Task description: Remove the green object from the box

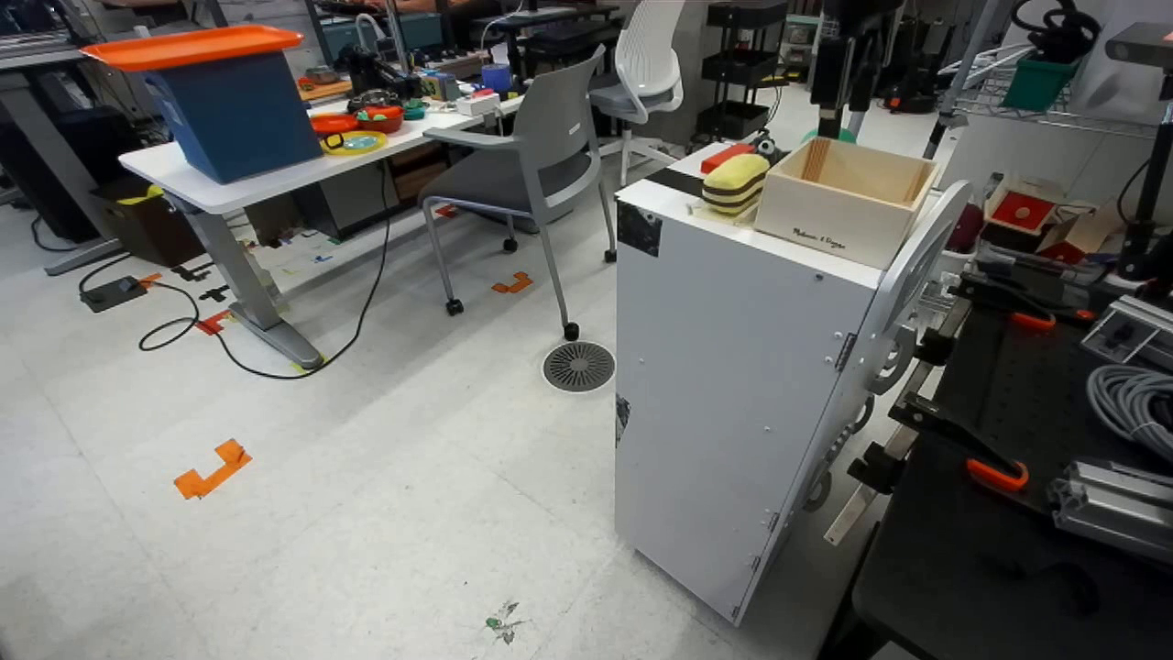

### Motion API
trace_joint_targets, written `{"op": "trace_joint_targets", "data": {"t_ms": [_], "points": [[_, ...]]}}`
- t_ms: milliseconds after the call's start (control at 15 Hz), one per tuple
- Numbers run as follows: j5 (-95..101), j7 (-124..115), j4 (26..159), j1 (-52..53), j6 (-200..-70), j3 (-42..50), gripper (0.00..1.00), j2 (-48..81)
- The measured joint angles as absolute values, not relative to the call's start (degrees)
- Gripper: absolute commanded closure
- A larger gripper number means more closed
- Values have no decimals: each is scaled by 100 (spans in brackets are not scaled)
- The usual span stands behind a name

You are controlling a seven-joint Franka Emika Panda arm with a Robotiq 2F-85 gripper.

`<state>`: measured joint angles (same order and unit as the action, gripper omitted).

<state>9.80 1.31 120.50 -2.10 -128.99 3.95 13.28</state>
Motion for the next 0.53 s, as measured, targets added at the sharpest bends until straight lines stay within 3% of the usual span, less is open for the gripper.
{"op": "trace_joint_targets", "data": {"t_ms": [533], "points": [[978,212,12212,-174,-12897,242,0,1007]]}}
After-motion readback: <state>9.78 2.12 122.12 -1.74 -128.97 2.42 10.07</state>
